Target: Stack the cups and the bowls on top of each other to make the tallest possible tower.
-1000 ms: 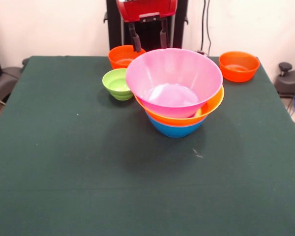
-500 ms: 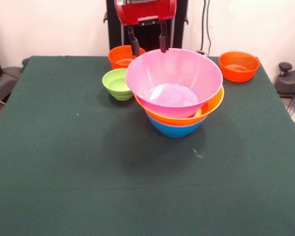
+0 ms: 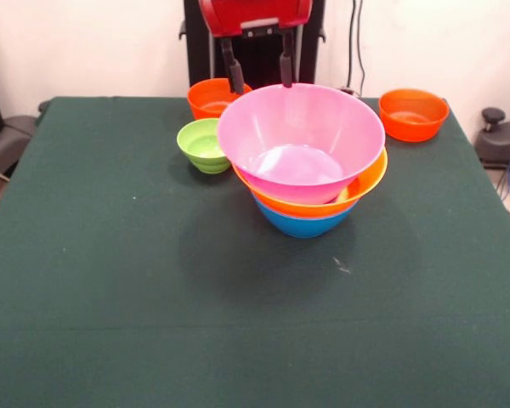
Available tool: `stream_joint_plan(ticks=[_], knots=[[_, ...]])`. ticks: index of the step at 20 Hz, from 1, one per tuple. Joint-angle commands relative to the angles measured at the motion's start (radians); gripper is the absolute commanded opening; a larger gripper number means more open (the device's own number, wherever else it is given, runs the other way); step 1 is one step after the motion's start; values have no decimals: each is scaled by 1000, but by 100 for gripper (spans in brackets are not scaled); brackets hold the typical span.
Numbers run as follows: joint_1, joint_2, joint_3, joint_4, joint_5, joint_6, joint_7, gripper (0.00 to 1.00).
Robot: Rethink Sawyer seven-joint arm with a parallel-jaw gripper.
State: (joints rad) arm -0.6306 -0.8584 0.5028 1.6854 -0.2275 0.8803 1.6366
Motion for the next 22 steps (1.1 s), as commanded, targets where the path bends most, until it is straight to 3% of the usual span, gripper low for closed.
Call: stream_joint_plan(ticks=[1, 3, 6, 9, 12, 18, 22], knots=[[47, 22, 37, -241, 2, 295, -51, 100], [48, 37, 53, -286, 29, 344, -44, 100], [73, 56, 49, -368, 10, 421, -36, 100], [78, 113, 43, -420, -33, 402, -74, 100], [79, 197, 59, -465, -27, 365, -104, 100], [117, 253, 49, -570, -51, 399, -103, 100], [130, 273, 38, -653, -68, 487, -132, 100]])
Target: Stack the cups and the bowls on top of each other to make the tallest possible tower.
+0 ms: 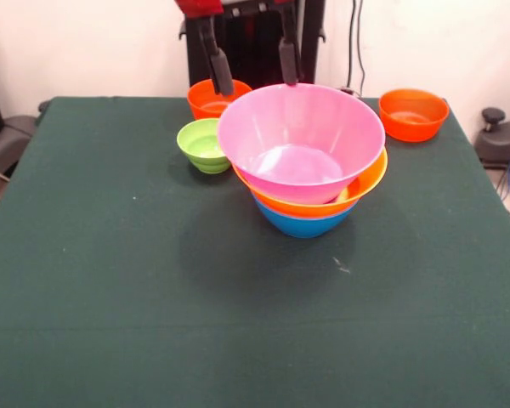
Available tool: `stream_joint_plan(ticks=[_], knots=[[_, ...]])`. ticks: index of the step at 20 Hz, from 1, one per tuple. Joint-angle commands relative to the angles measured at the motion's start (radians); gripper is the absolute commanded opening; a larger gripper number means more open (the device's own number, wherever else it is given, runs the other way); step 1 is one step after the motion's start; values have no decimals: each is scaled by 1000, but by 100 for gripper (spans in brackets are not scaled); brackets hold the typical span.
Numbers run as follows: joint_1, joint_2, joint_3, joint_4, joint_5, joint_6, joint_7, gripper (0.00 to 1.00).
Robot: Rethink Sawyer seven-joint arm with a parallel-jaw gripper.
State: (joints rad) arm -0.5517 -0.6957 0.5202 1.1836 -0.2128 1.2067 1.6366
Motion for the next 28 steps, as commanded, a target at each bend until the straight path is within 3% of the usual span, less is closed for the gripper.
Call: stream_joint_plan(ticks=[1, 14, 19, 23, 28], knots=[[48, 111, 16, -152, -91, 159, -148, 100], [-13, 213, 40, -375, -176, 296, -344, 100], [-75, 175, 44, -297, -174, 272, -425, 100], [-131, 128, 45, -171, -157, 193, -446, 100], [-145, 194, 54, -168, -207, 140, -503, 100]])
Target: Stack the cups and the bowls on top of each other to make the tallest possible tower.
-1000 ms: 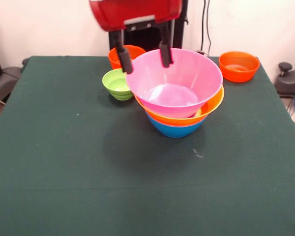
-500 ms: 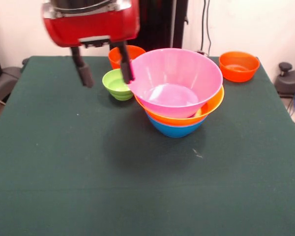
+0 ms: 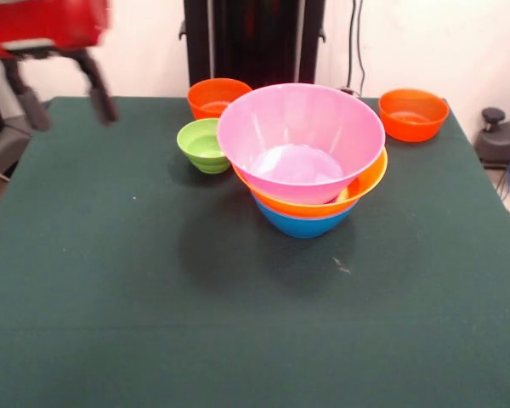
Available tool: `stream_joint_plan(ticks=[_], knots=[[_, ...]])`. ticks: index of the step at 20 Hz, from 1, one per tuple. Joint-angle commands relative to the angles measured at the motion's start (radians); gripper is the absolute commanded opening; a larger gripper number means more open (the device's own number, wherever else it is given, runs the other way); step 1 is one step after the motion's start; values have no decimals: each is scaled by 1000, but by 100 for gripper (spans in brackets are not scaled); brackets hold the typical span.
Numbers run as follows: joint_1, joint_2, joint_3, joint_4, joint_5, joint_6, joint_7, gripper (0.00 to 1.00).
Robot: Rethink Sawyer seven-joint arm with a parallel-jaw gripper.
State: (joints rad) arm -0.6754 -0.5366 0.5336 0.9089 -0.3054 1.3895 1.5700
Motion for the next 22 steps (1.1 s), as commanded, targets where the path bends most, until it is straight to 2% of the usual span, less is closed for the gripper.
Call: stream_joint_plan(ticks=[1, 6, 10, 17, 22], knots=[[-22, 46, 42, 111, -121, -56, -445, 100], [-20, 103, 47, 145, -153, -156, -451, 100], [-9, 140, 40, 162, -160, -228, -397, 100], [7, 150, 35, 163, -143, -247, -348, 100], [14, 130, 37, 169, -120, -212, -331, 100]])
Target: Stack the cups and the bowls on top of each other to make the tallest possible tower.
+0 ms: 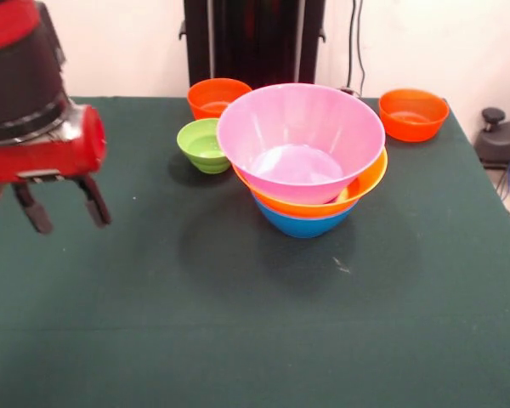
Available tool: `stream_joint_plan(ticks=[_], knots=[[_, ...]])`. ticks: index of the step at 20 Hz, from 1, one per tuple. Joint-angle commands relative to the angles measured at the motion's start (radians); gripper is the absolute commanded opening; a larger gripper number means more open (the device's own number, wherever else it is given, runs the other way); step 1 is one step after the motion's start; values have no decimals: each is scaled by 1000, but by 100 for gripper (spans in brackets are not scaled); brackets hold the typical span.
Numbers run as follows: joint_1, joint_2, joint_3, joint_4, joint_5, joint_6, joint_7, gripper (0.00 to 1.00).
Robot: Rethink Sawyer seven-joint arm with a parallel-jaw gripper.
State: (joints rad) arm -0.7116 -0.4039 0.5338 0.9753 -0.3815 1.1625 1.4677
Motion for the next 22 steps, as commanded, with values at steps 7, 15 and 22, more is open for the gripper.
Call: stream_joint_plan(ticks=[7, 15, 22], knots=[[12, -133, 57, 184, 23, 139, -245, 100], [-29, -142, 99, 238, 34, 115, -269, 100], [-48, -97, 122, 329, 36, 21, -233, 100]])
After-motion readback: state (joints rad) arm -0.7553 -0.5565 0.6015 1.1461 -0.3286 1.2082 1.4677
